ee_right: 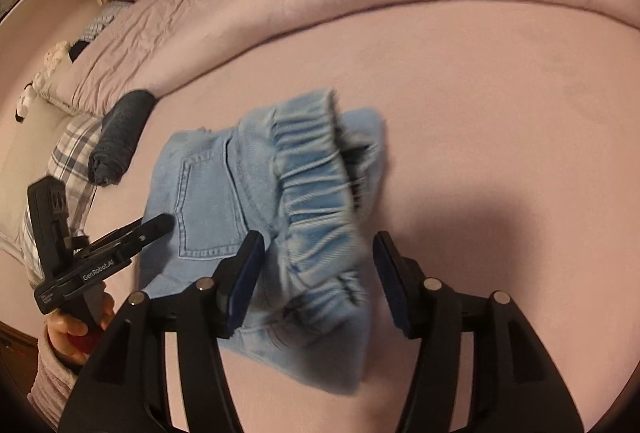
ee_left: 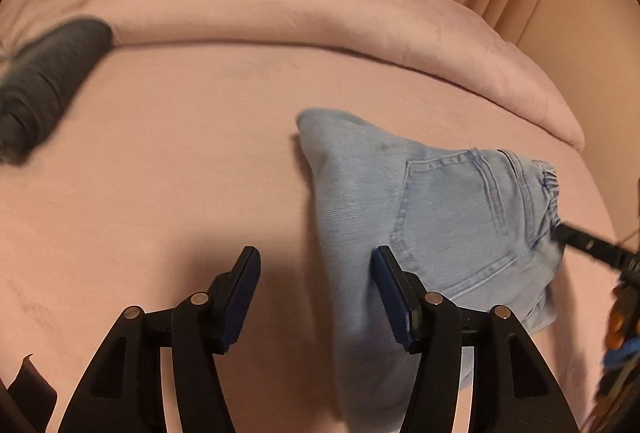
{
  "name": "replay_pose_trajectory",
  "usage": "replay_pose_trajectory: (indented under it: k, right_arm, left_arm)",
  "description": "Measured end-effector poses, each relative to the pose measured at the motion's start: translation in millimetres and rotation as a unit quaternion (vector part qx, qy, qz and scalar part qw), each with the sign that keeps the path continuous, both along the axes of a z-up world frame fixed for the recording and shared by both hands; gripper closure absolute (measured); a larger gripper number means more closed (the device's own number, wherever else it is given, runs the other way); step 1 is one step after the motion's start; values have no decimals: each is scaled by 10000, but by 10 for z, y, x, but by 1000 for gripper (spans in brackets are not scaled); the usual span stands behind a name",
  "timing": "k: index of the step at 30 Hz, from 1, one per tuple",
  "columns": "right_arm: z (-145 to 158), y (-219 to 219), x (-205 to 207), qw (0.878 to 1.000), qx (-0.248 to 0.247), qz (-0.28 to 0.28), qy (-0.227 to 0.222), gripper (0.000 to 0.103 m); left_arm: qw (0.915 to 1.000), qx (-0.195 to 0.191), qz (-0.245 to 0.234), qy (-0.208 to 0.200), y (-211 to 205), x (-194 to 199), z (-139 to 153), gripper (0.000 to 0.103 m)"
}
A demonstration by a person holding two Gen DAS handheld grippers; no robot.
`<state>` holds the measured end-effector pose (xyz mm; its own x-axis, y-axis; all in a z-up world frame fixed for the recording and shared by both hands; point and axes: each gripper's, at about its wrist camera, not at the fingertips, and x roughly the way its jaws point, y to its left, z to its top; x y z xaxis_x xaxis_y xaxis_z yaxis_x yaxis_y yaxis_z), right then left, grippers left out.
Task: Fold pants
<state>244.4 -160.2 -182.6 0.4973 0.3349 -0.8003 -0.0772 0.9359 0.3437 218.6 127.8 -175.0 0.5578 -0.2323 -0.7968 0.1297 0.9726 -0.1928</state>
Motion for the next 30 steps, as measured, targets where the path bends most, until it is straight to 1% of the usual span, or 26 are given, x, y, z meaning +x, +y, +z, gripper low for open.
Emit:
replay_pose_trajectory:
  k: [1,2,4,7,9,10,11,12,13,15,16,18,21,23,25,26,28,30]
  right_arm:
    - [70,-41,-32,9998,-138,-60,-101,43]
    - [136,-65,-59,9994,-252,-124,-224,43]
    - [271,-53,-102,9971,-496,-136,-560,43]
    - [463,126,-137,9909,-770,223,-1082,46]
    - [492,306,-60,9867,-963,496,-1212,52]
    - [475,386,-10,9851,-1051,610,-1215,56]
    - [444,457,42,9834,-1161,699,-1210,62]
    - [378,547,118,9801,-1372,806,-1188,64]
    - [317,581,184,9783,-1510,851,-1132,66]
    - [124,636,335,9751,-1855,862,-854,66]
    - [21,597,382,9753,-1924,862,-652,64]
    - [-41,517,434,9777,-1835,804,-634,61]
    - [32,459,473,9817,-1666,769,-509,61]
    - [188,432,375,9830,-1563,712,-650,60]
    - [270,417,177,9845,-1332,780,-838,59]
    - [259,417,116,9844,-1305,830,-836,60]
    - [112,481,-48,9821,-1504,922,-663,60]
    - [-122,541,-81,9757,-1892,1024,-426,60]
  left_arm:
    - [9999,113,8,-84,-19,-30,38,45]
    - [9997,163,-25,-181,-38,-80,92,45]
    - [9992,38,-152,-356,-98,-163,184,45]
    - [9973,-122,-546,-474,-281,-297,219,45]
    - [9966,-129,-720,-385,-402,-362,130,45]
    - [9965,-114,-768,-311,-416,-393,80,45]
    - [9965,-21,-798,-235,-459,-397,7,47]
    - [9967,127,-794,-133,-487,-403,-92,47]
    - [9968,156,-778,-45,-493,-406,-170,47]
    - [9967,136,-785,-118,-472,-428,-206,47]
    - [9968,144,-779,-98,-473,-426,-205,47]
    - [9969,175,-763,-15,-483,-399,-190,47]
    - [9970,200,-744,17,-509,-393,-185,47]
    - [9973,176,-714,24,-523,-381,-171,47]
    - [9973,199,-707,35,-533,-401,-178,47]
    - [9974,206,-690,44,-546,-404,-183,47]
    - [9976,220,-656,53,-561,-405,-182,47]
    - [9977,271,-621,65,-597,-385,-171,47]
